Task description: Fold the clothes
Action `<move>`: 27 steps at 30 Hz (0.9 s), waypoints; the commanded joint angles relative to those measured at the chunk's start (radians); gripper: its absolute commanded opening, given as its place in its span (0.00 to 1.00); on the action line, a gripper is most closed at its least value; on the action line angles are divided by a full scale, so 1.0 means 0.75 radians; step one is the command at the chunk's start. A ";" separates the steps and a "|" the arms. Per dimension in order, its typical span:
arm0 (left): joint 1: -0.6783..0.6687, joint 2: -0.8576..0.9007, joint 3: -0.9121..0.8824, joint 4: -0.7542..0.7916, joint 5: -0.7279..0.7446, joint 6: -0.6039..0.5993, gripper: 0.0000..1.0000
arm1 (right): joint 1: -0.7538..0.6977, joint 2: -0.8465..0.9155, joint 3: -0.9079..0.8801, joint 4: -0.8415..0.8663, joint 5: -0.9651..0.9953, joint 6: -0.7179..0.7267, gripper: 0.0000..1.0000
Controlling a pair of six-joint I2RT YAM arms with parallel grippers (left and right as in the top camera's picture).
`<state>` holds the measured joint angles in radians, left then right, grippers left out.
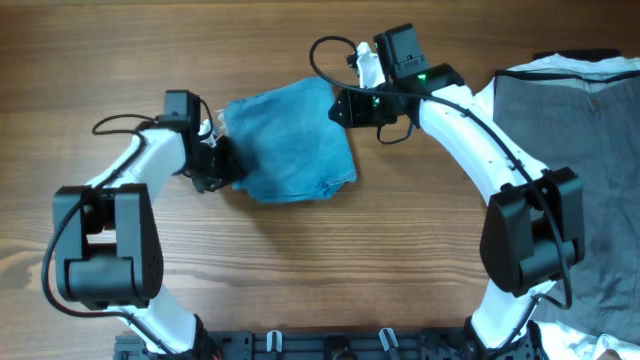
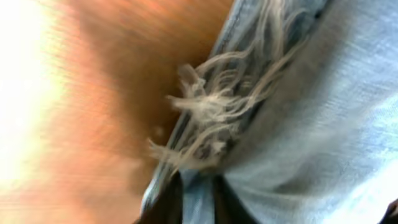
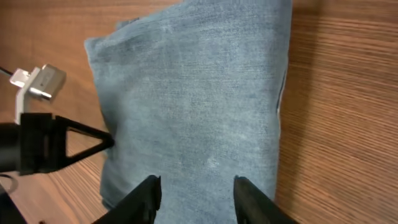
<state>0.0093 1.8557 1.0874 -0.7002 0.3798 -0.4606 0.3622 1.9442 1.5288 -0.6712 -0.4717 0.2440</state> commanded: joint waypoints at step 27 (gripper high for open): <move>0.231 0.250 0.256 -0.052 0.316 0.326 0.04 | -0.001 0.126 -0.129 0.006 -0.196 0.038 0.38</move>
<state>0.0772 2.0876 1.2438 -0.6182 0.7540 -0.2214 0.3828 2.0254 1.4326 -0.6693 -0.6014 0.2646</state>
